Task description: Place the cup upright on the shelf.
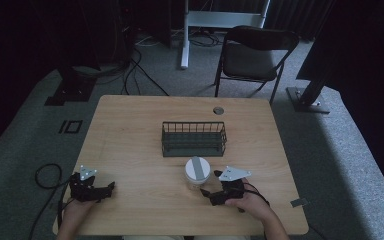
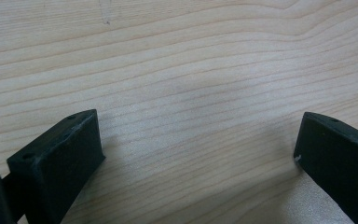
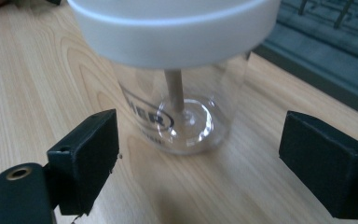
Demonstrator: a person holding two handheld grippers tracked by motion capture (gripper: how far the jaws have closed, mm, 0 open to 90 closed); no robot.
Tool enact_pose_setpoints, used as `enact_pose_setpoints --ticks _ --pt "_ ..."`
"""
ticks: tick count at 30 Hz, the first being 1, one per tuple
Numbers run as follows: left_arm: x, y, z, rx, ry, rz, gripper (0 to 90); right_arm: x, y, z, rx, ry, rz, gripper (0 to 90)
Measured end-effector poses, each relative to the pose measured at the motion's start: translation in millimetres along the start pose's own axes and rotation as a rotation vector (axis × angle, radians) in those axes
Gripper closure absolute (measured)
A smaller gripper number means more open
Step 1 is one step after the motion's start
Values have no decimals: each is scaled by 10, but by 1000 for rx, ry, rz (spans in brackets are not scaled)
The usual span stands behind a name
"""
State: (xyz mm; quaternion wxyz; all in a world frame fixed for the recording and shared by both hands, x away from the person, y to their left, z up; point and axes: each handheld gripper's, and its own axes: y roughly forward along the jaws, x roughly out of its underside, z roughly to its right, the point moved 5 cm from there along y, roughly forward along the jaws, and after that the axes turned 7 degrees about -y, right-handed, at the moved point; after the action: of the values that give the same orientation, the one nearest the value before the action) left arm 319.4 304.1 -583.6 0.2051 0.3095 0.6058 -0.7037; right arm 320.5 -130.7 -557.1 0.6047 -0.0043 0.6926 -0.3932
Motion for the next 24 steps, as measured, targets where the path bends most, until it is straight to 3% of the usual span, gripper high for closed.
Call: enact_pose_setpoints --ticks 6,24 --pt "0 0 0 0 0 0 12 -69 34 -30 -9 -6 36 133" --pt "0 0 0 0 0 0 12 -127 188 -87 -3 2 49 132"
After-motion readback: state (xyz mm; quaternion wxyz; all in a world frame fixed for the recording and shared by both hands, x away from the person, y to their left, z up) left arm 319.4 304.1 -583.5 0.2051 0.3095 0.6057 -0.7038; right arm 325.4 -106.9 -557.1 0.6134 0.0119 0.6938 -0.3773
